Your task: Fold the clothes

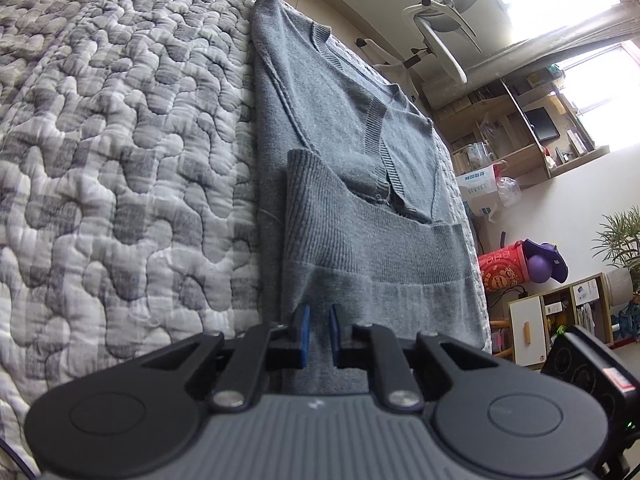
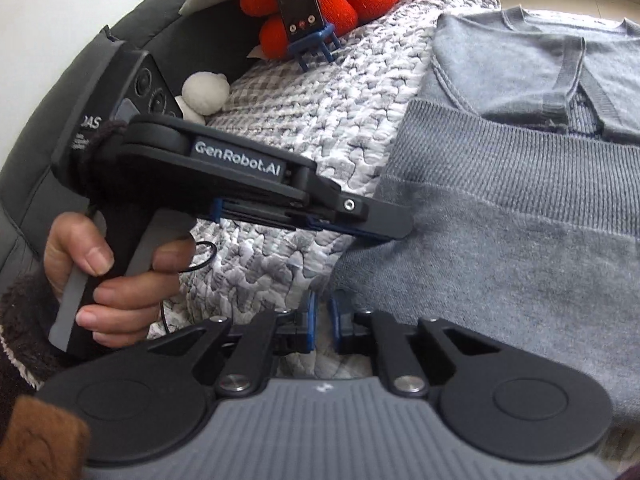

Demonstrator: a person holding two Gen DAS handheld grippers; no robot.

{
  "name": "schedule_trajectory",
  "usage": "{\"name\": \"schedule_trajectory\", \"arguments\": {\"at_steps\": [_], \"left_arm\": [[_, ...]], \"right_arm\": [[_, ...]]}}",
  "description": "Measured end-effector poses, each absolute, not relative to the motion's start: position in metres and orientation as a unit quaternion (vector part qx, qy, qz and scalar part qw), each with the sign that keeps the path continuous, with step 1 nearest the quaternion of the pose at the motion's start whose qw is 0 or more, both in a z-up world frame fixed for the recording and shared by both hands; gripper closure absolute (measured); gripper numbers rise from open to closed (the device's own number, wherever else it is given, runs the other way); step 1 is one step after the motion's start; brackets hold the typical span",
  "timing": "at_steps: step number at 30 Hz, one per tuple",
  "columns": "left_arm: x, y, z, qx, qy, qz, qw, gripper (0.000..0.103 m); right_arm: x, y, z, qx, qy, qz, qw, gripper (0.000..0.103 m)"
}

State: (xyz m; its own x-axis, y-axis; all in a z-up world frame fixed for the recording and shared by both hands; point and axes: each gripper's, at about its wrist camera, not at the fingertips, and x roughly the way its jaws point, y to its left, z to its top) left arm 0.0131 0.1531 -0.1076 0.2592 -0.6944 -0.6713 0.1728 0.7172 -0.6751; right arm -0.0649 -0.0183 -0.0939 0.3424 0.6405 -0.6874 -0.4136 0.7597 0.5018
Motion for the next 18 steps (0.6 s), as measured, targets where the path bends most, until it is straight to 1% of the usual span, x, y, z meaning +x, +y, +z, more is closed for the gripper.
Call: {"name": "schedule_trajectory", "arguments": {"at_steps": [2,5,8,14,18], "left_arm": [[0.013,0.154,-0.108,-0.244,0.537,-0.287,0.755,0.091],[0.011,0.155,-0.105,-0.239,0.534,-0.288,0.758,0.091],[0.009,0.157,-0.103,-0.236,0.530,-0.291,0.761,0.091],[0.007,0.160,-0.102,-0.248,0.528,-0.288,0.760,0.090],[0.006,0.160,-0.100,-0.254,0.526,-0.285,0.760,0.086]], "right_arm": [[-0.067,-0.012,-0.101,0.106,0.485,0.324,0.806,0.100],[-0.075,-0.008,-0.091,0.088,0.462,0.344,0.813,0.085],[-0.079,-0.017,-0.081,0.100,0.443,0.351,0.819,0.085],[-0.080,-0.066,-0.077,0.140,0.432,0.307,0.836,0.084],[-0.081,-0.099,-0.074,0.167,0.424,0.278,0.846,0.084]]}}
